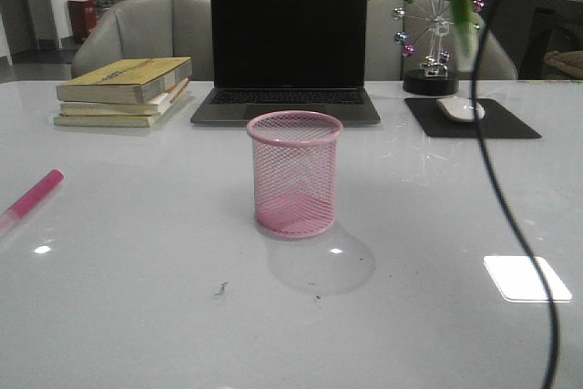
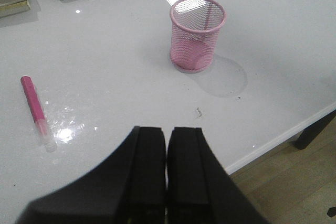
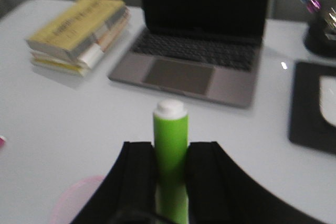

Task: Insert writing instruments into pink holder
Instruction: 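Lift the green marker and carry it over the pink holder, then lower the green marker into the holder and open the right gripper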

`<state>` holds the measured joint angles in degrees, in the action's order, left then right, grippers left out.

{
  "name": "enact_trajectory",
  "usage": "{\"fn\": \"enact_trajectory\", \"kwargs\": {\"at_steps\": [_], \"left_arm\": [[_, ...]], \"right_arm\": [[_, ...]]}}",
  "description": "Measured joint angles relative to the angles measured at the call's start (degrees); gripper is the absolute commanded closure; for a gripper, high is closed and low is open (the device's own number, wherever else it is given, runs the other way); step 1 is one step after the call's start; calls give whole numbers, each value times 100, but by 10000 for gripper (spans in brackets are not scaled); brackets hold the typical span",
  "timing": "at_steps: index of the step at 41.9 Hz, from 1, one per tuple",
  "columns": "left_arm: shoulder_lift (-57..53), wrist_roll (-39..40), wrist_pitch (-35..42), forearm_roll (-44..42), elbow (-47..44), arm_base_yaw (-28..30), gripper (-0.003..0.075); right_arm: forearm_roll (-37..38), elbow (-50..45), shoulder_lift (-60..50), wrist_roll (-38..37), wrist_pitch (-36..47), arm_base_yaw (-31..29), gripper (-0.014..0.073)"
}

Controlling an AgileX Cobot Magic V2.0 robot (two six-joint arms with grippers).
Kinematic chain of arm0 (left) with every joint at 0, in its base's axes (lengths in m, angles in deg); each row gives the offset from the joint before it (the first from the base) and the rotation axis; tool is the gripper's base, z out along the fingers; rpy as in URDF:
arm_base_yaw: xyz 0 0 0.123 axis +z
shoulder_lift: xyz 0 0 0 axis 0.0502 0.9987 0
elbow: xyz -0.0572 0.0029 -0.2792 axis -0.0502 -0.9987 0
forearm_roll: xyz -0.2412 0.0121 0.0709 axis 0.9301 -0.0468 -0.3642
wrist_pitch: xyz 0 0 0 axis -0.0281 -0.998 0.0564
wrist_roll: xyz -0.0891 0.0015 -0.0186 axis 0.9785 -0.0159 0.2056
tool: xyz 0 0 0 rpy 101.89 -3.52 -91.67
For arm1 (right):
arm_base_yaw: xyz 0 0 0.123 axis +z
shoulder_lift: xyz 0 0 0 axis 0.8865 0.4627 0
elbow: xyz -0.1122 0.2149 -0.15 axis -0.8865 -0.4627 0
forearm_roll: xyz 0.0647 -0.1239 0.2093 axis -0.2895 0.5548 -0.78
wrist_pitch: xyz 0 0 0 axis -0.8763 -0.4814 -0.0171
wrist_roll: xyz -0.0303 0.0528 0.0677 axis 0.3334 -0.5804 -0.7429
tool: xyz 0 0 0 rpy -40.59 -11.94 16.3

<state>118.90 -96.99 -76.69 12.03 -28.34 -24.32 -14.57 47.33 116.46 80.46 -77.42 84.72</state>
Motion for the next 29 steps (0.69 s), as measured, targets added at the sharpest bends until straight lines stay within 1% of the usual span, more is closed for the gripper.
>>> {"fn": "enact_trajectory", "kwargs": {"at_steps": [5,11,20,25,27,29], "left_arm": [[0,0,0,0,0,0,593],[0,0,0,0,0,0,593],[0,0,0,0,0,0,593],[0,0,0,0,0,0,593],[0,0,0,0,0,0,593],[0,0,0,0,0,0,593]], "right_arm": [[-13,-244,86,0,1218,772,412],[-26,-278,545,10,2179,1235,411],[29,-278,1593,10,3166,1420,410],[107,-278,2155,10,3483,1420,406],[110,-278,2355,10,3522,1420,382],[120,-278,2530,10,3534,1420,323]]}}
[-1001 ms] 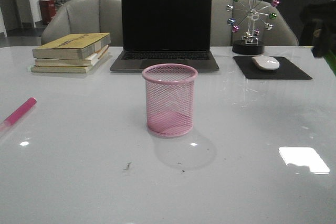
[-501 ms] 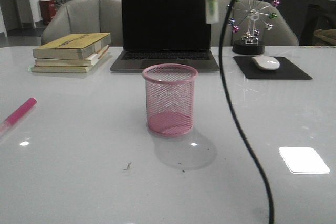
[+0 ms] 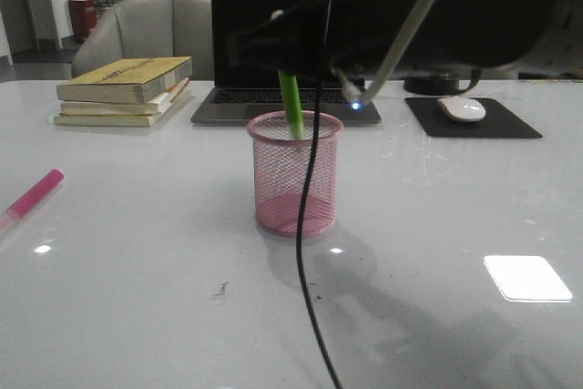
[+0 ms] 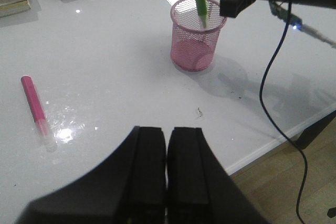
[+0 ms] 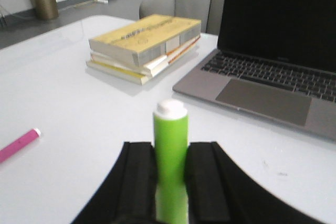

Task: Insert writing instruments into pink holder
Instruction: 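Lower the green marker into the holder and open the right gripper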

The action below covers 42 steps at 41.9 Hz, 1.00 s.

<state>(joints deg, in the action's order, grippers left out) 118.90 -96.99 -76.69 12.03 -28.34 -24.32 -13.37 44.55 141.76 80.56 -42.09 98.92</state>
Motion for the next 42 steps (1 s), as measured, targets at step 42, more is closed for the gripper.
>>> {"fn": "enact_trajectory", "kwargs": {"at_steps": [42], "left_arm": [[0,0,0,0,0,0,593]], "right_arm": [[389,0,-4320,460,-7425,-826,108]]}}
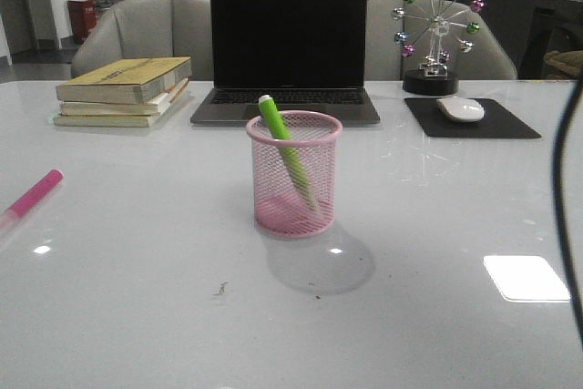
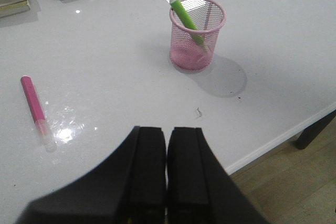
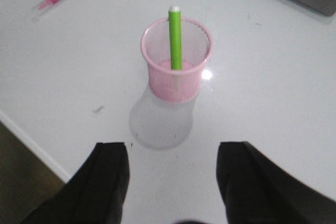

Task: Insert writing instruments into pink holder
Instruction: 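Lower the green marker into the holder and open the right gripper, then withdraw the right gripper and move the left gripper toward the pink marker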

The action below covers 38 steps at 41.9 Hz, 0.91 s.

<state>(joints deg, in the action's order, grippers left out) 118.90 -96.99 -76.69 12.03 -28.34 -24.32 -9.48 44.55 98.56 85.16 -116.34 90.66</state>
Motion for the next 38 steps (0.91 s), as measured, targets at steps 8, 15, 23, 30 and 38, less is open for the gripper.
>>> {"fn": "enact_trajectory", "kwargs": {"at_steps": [8,15,23,30,38], "left_arm": [[0,0,0,0,0,0,593],[0,0,0,0,0,0,593],[0,0,0,0,0,0,593],[0,0,0,0,0,0,593],[0,0,31,10,0,0,591]], "right_arm": [[278,0,-509,-258,-1069,-17,108],[1047,-3,-738,-986,-1797,-17,108],[1171,-301,-1292,-1170,-1530,-17,108],[1171,-889,-1966,-1170,-990,-17,108],[1171,-1064,-2151,-1170,-877,-17,108]]}}
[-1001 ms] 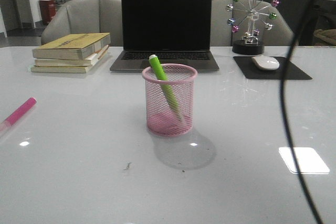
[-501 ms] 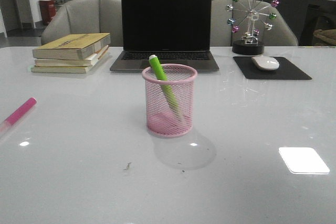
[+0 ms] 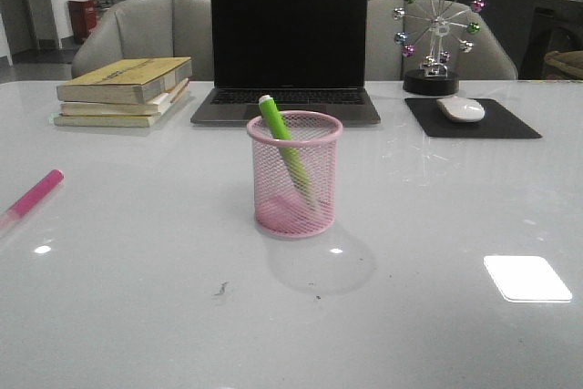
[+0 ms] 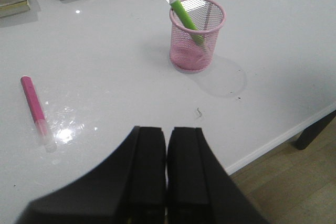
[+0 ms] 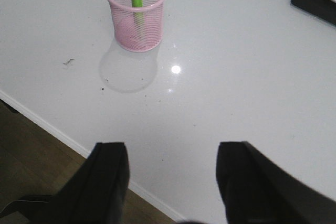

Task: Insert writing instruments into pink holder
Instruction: 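Withdraw the right gripper and move the left gripper toward the pink marker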

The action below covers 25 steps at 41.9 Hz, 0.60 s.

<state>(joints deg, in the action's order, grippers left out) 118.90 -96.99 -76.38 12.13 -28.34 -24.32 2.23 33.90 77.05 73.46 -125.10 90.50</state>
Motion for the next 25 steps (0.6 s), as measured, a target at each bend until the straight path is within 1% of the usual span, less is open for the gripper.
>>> {"fn": "enact_trajectory", "kwargs": {"at_steps": [3,5,8,9,12,14,16,20,25], "left_arm": [[0,0,34,24,0,0,566],[22,11,47,48,0,0,513],[127,69,47,46,0,10,385],[193,83,47,46,0,26,326],[446,105,85,36,0,126,203],[649,105,112,36,0,222,153],[936,108,134,26,15,395,136],[1569,120,134,-74,142,729,138],[2552,130,186,-179,475,1294,138]], "right_arm": [[0,-12,-3,0,0,0,108],[0,-12,-3,0,0,0,108],[0,-12,-3,0,-10,0,108],[0,-12,-3,0,-10,0,108],[0,-12,-3,0,-10,0,108],[0,-12,-3,0,-10,0,108],[0,-12,-3,0,-10,0,108],[0,-12,-3,0,-10,0,108],[0,-12,-3,0,-10,0,108]]}}
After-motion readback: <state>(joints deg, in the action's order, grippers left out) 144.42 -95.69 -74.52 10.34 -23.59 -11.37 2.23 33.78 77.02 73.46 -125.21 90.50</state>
